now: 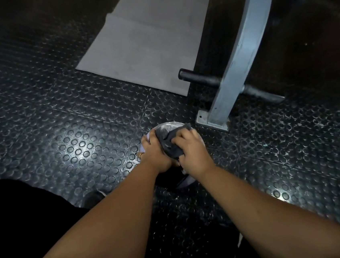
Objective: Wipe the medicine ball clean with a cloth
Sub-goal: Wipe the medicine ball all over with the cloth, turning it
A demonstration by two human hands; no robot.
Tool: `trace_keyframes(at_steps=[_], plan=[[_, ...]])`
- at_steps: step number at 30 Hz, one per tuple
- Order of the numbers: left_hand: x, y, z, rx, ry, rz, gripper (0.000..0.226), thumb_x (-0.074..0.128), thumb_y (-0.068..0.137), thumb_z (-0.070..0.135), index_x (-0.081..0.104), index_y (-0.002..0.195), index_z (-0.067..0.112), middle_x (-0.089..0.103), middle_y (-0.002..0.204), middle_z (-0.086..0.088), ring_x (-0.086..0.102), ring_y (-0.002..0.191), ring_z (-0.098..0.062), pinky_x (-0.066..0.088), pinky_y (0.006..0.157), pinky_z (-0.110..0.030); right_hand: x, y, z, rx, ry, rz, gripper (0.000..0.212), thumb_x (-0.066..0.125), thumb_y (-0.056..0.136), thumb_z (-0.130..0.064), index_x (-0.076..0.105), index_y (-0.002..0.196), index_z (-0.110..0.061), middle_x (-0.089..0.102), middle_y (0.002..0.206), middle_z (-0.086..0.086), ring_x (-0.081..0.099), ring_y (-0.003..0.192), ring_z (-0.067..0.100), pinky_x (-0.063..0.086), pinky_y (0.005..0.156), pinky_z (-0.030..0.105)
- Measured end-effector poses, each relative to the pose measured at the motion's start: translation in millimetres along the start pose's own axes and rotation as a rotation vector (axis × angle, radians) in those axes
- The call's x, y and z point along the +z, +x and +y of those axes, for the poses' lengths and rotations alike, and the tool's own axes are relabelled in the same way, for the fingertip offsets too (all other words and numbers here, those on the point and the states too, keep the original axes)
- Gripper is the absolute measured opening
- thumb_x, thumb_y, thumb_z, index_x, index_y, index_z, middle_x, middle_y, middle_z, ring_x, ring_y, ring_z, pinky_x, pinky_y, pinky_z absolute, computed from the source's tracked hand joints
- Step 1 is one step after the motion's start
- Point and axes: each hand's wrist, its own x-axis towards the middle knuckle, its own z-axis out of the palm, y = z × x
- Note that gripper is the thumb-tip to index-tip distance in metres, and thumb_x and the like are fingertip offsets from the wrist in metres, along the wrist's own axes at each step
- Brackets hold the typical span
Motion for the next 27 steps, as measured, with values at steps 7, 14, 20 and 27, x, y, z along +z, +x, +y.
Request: trace_keyframes(at_steps=[7,14,20,27], plan=[[-5.4,-3.3,0.8,0.021,-0.073,0.008,0.168,0.096,0.023,0.056,-0.010,0.153,0.039,-0.017,0.162,0.005,0.005,0.151,-0.038,0.026,0.117,-0.061,7.8,-57.9,39.9,0.368,0.166,0.156,0.048,0.049,0.066,0.019,0.067,0.103,-0.006,0.051,0.108,-0.001,0.043,0.102,0.021,0.046,0.074,0.019],[-1.4,-4.5,0.6,0.036,-0.049,0.028,0.163,0.099,0.032,0.050,-0.009,0.154,0.038,-0.014,0.163,0.004,0.009,0.150,-0.039,0.025,0.118,-0.061,-7.1,-32.0,18.7,0.276,0.219,0.295,0.047,0.050,0.067,0.015,0.067,0.106,-0.005,0.053,0.108,-0.001,0.046,0.105,0.020,0.036,0.092,0.012],[-4.2,-2.4,1.7,0.037,-0.027,0.015,0.159,0.097,0.039,0.050,-0.011,0.155,0.037,-0.015,0.163,0.003,0.010,0.149,-0.040,0.024,0.118,-0.060,4.8,-33.8,25.2,0.022,0.069,0.060,0.054,0.052,0.059,0.017,0.067,0.106,-0.005,0.056,0.112,0.003,0.043,0.106,0.020,0.042,0.093,0.028],[-6.9,-3.9,4.3,0.018,-0.060,0.003,0.172,0.085,0.009,0.067,-0.007,0.153,0.040,-0.010,0.162,0.007,0.009,0.149,-0.039,0.026,0.116,-0.063,12.9,-64.2,60.2,0.363,0.191,0.159,0.048,0.052,0.064,0.019,0.068,0.099,-0.010,0.053,0.103,-0.009,0.050,0.099,0.020,0.043,0.084,0.022]])
